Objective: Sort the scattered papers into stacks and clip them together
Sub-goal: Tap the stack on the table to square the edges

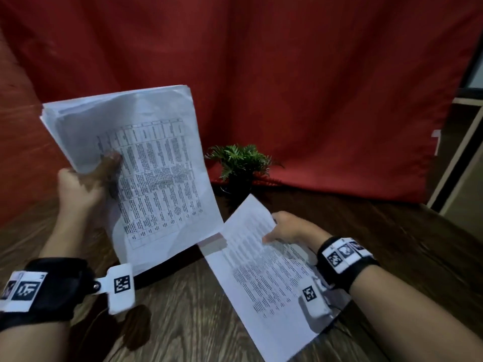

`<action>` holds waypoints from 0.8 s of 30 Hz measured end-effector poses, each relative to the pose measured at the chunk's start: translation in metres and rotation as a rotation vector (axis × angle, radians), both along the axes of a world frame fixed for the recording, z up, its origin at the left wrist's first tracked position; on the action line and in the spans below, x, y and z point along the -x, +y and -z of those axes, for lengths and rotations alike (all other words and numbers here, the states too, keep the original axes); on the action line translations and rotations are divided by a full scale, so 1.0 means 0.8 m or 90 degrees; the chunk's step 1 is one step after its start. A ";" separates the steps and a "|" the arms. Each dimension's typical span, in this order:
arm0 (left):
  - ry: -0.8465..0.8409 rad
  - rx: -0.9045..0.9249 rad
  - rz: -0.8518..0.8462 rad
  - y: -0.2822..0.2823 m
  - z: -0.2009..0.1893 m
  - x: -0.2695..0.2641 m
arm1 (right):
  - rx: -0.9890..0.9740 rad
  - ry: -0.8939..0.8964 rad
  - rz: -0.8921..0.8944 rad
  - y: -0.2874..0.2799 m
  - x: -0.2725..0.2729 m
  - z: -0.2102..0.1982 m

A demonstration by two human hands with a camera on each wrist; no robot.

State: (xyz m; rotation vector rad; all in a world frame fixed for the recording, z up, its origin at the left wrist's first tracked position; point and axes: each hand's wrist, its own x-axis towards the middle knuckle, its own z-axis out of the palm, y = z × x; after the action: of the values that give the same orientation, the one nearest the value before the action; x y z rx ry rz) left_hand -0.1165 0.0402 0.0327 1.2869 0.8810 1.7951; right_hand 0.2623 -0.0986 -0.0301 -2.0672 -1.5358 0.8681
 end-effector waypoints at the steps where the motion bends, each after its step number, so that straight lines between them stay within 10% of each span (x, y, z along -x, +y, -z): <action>1: -0.033 -0.008 -0.007 0.007 0.002 0.006 | -0.038 0.024 -0.010 -0.007 -0.006 -0.013; 10: 0.015 -0.051 0.005 -0.008 -0.008 -0.040 | -0.271 0.185 -0.110 -0.062 -0.035 -0.134; 24: 0.198 0.035 0.397 -0.074 -0.011 -0.201 | -0.588 0.428 0.110 -0.022 -0.006 -0.121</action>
State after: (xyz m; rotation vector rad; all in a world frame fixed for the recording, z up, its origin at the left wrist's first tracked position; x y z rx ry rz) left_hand 0.0445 -0.0193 0.0413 1.6118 0.5863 1.0966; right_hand 0.2671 -0.1163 0.0669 -1.0619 -1.0496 0.5333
